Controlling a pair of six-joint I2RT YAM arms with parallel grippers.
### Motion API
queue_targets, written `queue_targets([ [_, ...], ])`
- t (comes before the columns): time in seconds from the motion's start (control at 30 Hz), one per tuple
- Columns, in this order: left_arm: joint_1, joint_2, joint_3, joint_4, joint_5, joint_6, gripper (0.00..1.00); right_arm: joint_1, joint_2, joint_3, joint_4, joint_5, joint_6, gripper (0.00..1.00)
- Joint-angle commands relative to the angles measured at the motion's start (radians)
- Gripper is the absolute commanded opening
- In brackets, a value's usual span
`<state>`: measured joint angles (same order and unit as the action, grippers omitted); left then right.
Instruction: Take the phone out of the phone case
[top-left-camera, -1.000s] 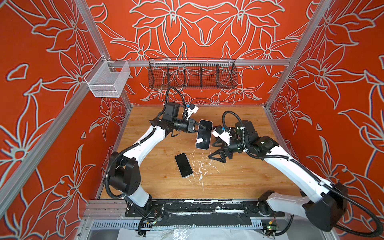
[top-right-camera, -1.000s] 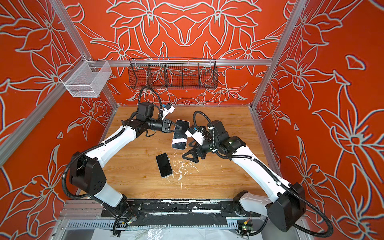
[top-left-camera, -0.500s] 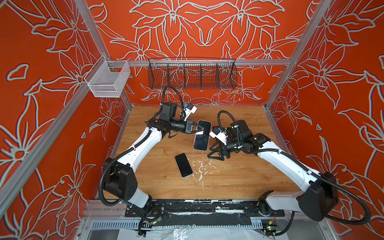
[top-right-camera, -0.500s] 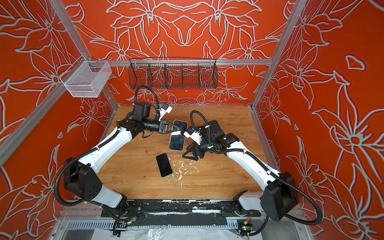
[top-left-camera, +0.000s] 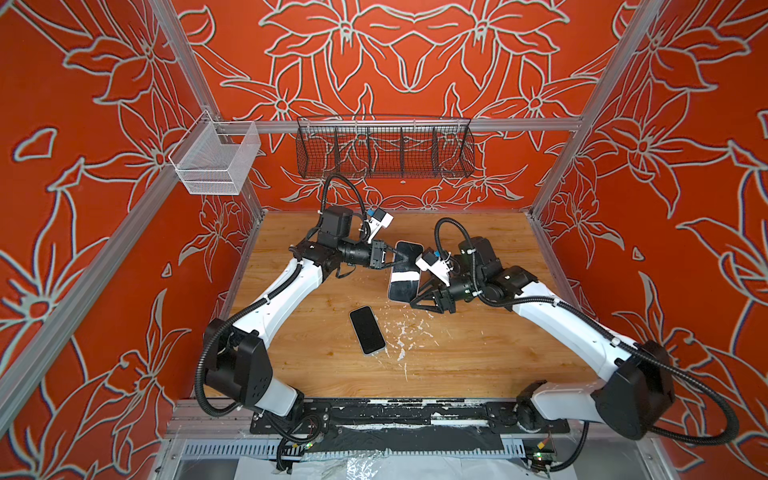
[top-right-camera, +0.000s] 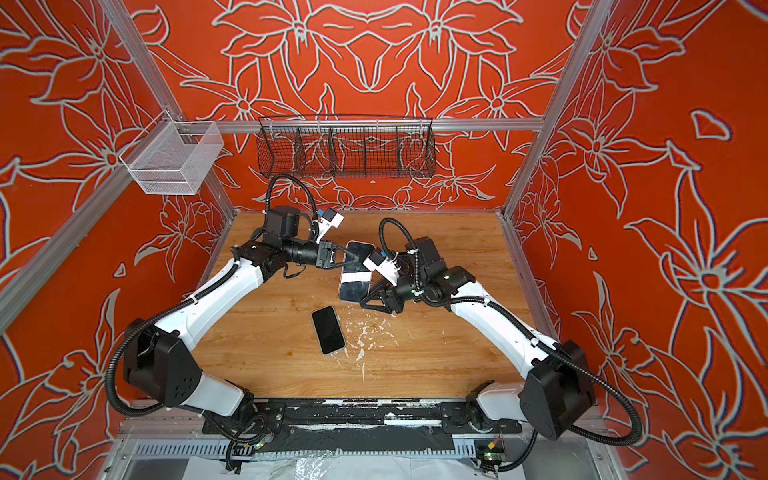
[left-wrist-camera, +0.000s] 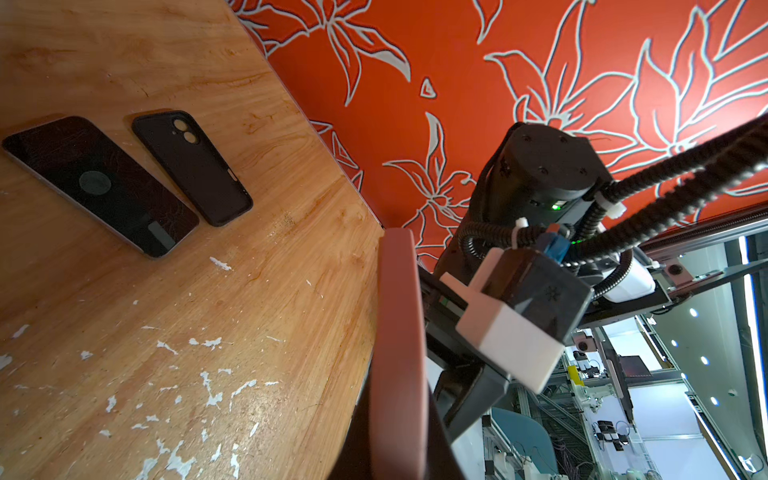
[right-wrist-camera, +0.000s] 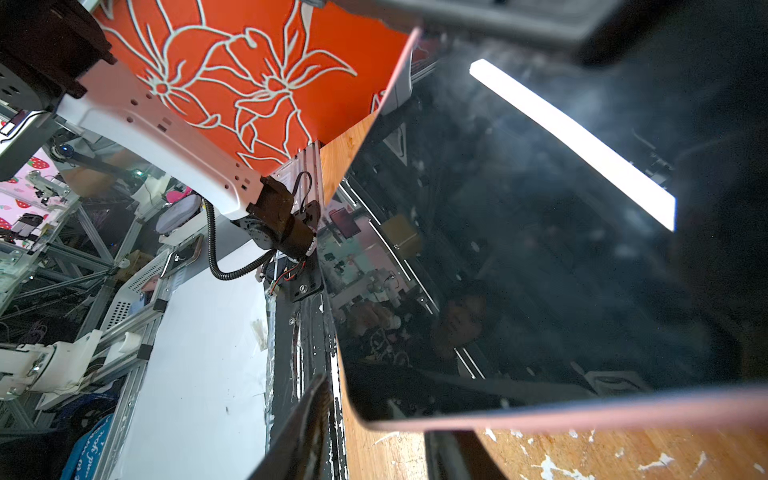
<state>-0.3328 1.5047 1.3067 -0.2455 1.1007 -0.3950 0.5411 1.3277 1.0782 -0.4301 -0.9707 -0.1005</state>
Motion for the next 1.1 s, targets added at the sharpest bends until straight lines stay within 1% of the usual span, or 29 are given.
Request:
queue_targets([
  [0.0,0.005,-0.040,0.009,0.075,0.048,-0.027,0.00,0.009,0.008,-0.001,0.016,-0.042,-0.015,0.36],
  [0.2,0.006,-0.036,0.017,0.079,0.054,-0.034,0.00,0.013,-0.008,-0.017,0.014,-0.045,-0.014,0.32],
  [0.43,0.005,-0.028,0.017,0.102,0.063,-0.054,0.00,0.013,-0.024,-0.024,0.016,-0.059,-0.011,0.22],
  [0.77,0.005,-0.021,0.012,0.127,0.076,-0.079,0.00,0.013,-0.033,-0.032,0.044,-0.072,0.003,0.12],
  [0.9,0.005,-0.022,0.003,0.139,0.077,-0.084,0.00,0.013,-0.036,-0.040,0.077,-0.085,0.024,0.12],
  [1.0,0.005,-0.024,-0.004,0.141,0.075,-0.082,0.00,0.013,-0.034,-0.041,0.077,-0.095,0.024,0.14],
  [1.07,0.005,-0.025,-0.004,0.130,0.071,-0.073,0.00,0.013,-0.037,-0.041,0.071,-0.105,0.018,0.22],
])
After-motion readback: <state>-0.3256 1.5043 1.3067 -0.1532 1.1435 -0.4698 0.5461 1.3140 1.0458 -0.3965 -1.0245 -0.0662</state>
